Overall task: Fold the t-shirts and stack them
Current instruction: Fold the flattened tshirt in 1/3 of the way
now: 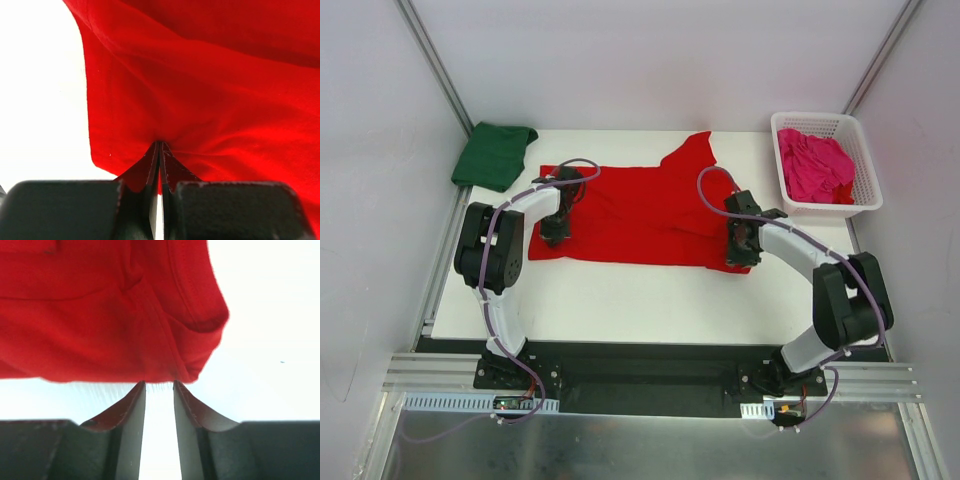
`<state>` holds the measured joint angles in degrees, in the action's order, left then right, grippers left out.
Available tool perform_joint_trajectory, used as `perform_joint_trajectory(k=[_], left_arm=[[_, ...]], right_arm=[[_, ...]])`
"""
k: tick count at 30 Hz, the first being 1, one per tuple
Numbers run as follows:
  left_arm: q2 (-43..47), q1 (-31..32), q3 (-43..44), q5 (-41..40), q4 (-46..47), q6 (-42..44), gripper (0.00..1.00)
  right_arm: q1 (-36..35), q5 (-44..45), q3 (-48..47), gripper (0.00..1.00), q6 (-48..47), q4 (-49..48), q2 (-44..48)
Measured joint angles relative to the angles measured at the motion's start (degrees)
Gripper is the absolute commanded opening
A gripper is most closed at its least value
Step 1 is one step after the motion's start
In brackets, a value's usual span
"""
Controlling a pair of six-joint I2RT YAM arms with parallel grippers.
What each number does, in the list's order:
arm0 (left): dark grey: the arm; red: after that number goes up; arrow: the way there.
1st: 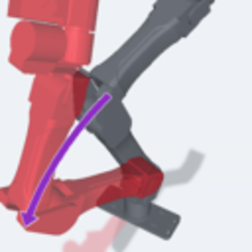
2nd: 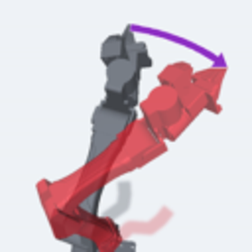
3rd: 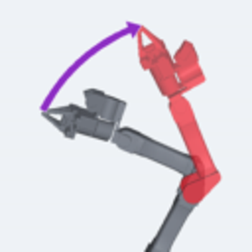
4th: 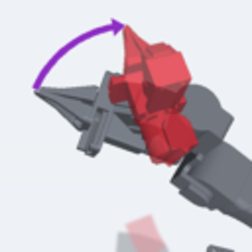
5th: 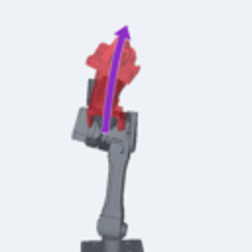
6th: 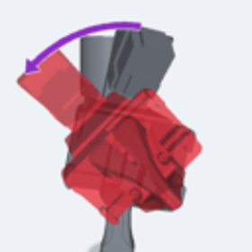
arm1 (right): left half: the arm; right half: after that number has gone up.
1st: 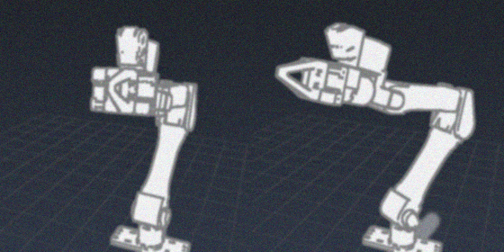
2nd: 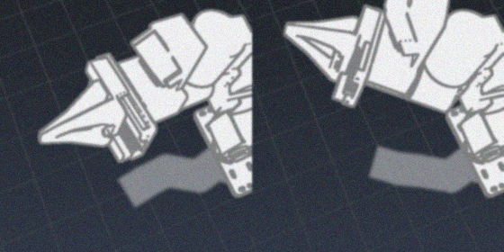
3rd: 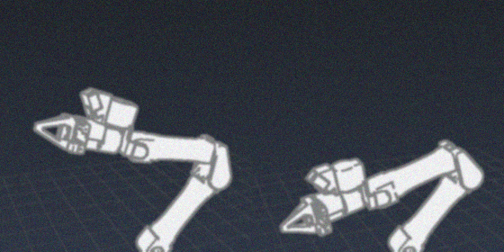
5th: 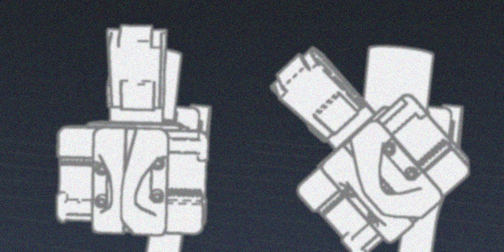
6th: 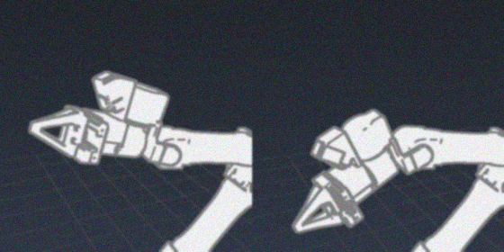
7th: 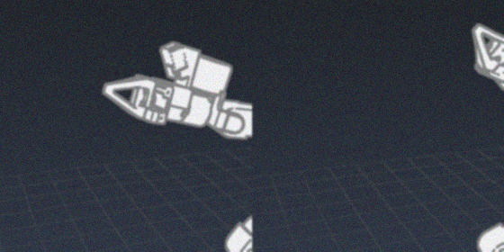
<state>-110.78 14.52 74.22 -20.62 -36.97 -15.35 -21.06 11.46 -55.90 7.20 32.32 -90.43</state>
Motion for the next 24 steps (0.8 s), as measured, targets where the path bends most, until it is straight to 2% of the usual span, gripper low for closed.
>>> perform_joint_trajectory(k=[7, 21, 24], left_arm=[[0.0, 0.0, 0.1, 0.7, -0.5, 0.0, 0.00], [0.0, 0.0, 0.2, 0.9, -0.9, 0.0, 0.00], [0.0, 0.0, 0.2, 0.9, -1.0, 0.0, 0.00]], right_arm=[[0.0, 0.8, 0.0, 0.39, -0.2, 1.9, 5.0], [0.0, 2.7, 1.3, 0.39, -0.2, 1.3, 2.9], [0.0, 2.8, 1.3, 0.36, -0.2, 0.7, 2.1]])
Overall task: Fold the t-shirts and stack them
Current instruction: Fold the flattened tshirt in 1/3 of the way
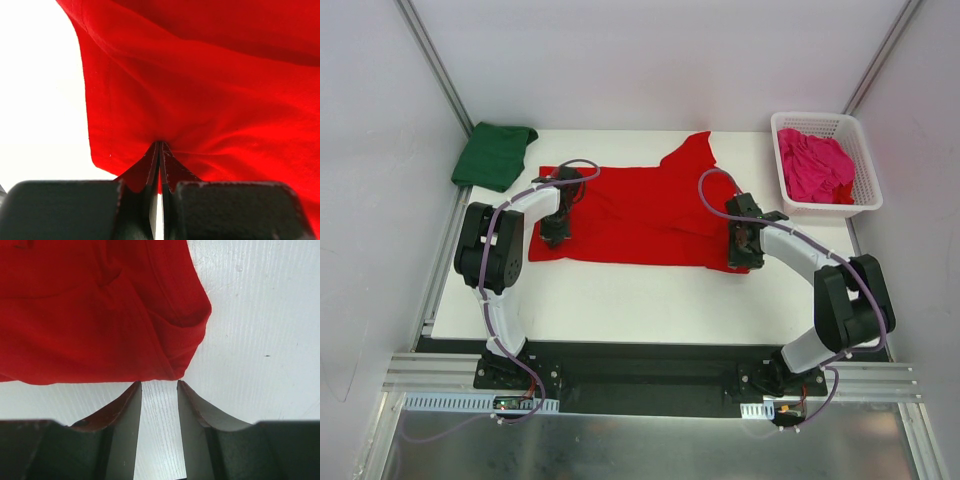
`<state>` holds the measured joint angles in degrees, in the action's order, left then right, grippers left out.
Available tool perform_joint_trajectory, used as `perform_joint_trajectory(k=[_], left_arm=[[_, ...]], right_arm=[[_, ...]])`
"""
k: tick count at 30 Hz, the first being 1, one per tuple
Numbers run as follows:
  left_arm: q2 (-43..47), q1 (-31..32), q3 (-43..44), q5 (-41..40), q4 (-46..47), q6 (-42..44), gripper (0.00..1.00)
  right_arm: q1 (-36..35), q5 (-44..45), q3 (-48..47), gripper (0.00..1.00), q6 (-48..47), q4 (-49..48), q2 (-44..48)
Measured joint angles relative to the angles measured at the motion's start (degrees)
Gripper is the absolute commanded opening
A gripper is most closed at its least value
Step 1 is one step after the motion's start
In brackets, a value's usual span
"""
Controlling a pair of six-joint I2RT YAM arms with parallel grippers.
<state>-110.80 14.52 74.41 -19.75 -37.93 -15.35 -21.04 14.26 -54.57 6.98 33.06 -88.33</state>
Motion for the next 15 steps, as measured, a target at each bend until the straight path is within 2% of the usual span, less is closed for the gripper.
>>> perform_joint_trajectory(k=[3, 11, 15], left_arm=[[0.0, 0.0, 0.0, 0.0, 0.0, 0.0, 0.00], [0.0, 0.0, 0.0, 0.0, 0.0, 0.0, 0.00], [0.0, 0.0, 0.0, 0.0, 0.0, 0.0, 0.00]], right_arm=[[0.2, -0.1, 0.0, 0.25, -0.1, -0.6, -1.0], [1.4, -1.0, 0.0, 0.28, -0.2, -1.8, -3.1], [1.5, -1.3, 0.1, 0.11, -0.4, -2.3, -3.4]])
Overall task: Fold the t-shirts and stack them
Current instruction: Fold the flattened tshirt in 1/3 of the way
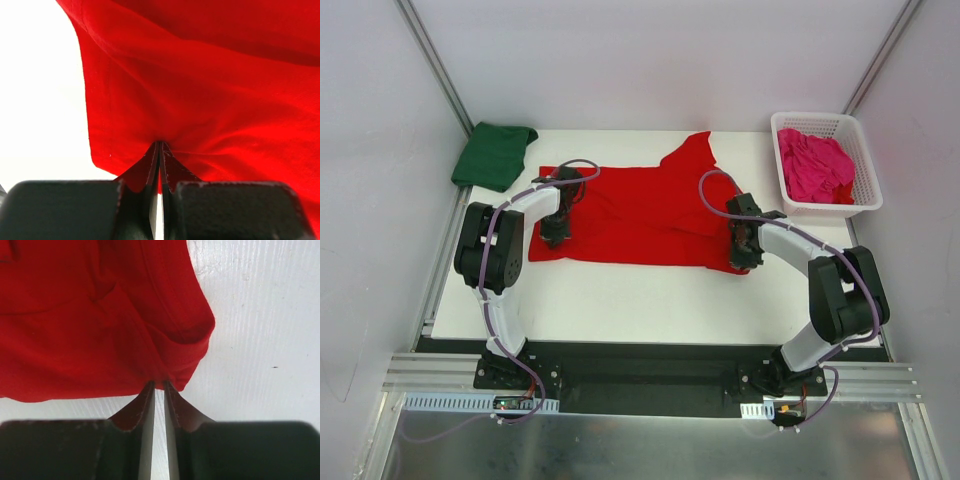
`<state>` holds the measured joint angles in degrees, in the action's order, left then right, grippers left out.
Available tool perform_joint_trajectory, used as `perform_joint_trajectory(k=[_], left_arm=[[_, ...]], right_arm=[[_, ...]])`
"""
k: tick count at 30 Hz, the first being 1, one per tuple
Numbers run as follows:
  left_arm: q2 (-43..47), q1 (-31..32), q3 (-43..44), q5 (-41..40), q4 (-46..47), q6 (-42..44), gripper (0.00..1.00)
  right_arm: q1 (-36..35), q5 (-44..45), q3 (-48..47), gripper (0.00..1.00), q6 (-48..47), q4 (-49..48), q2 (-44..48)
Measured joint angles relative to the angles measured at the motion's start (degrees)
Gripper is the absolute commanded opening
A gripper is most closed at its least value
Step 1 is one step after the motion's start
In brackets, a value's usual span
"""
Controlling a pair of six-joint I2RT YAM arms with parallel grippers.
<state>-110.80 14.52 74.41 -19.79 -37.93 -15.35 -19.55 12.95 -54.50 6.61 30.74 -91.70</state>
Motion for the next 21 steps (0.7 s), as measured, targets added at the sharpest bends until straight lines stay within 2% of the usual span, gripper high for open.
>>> perform_joint_trajectory(k=[1, 2, 11, 21], left_arm=[[0.0, 0.0, 0.0, 0.0, 0.0, 0.0, 0.00], [0.0, 0.0, 0.0, 0.0, 0.0, 0.0, 0.00], [-0.1, 0.0, 0.0, -0.2, 0.0, 0.1, 0.00], [-0.1, 0.0, 0.0, -0.3, 0.0, 1.1, 0.00]], right_arm=[[0.1, -0.2, 0.0, 0.04, 0.0, -0.1, 0.0], [0.2, -0.3, 0.0, 0.02, -0.1, -0.2, -0.1], [1.0, -0.2, 0.0, 0.02, -0.1, -0.5, -1.2], [1.2, 4.7, -0.3, 0.02, 0.4, 1.0, -1.7]])
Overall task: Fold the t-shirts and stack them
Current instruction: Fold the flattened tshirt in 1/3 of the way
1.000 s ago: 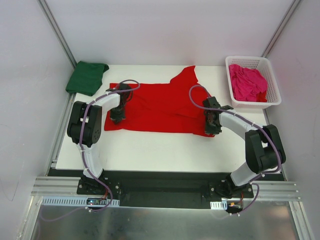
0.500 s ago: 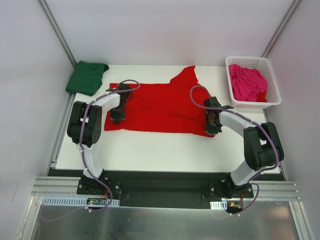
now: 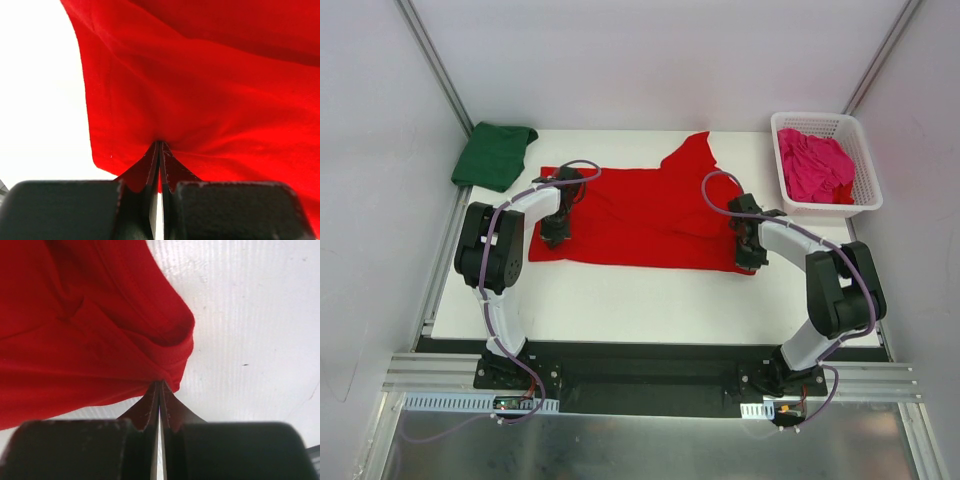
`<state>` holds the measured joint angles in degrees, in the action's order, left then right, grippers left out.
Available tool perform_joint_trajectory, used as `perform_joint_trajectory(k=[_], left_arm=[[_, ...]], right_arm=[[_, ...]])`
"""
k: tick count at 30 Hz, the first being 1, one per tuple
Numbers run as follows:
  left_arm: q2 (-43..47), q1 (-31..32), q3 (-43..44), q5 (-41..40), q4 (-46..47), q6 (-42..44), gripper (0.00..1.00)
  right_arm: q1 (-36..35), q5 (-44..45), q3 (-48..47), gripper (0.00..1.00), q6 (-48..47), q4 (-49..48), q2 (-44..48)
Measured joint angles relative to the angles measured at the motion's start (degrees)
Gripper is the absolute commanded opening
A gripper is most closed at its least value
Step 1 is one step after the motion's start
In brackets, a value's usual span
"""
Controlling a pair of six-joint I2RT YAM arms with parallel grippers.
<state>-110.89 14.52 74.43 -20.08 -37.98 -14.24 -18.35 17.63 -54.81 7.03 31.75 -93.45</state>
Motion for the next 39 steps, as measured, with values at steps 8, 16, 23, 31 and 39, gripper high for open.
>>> perform_joint_trajectory(k=[8, 16, 23, 31, 39], left_arm=[[0.0, 0.0, 0.0, 0.0, 0.0, 0.2, 0.00], [0.0, 0.0, 0.0, 0.0, -0.1, 0.2, 0.00], [0.0, 0.0, 0.0, -0.1, -0.3, 0.2, 0.00], [0.0, 0.0, 0.0, -0.2, -0.3, 0.2, 0.00], [0.0, 0.5, 0.0, -0.1, -0.3, 0.2, 0.00]], right_arm=[[0.9, 3.9, -2.1, 0.02, 1.1, 2.5, -0.8], [2.1, 4.7, -2.5, 0.02, 1.7, 3.1, -0.9], [3.3, 7.1, -2.5, 0.02, 1.7, 4.3, -0.9], [4.0, 7.9, -2.5, 0.19, 1.8, 4.7, -1.0], [4.0, 8.0, -2.5, 0.43, 1.9, 5.1, 1.3]])
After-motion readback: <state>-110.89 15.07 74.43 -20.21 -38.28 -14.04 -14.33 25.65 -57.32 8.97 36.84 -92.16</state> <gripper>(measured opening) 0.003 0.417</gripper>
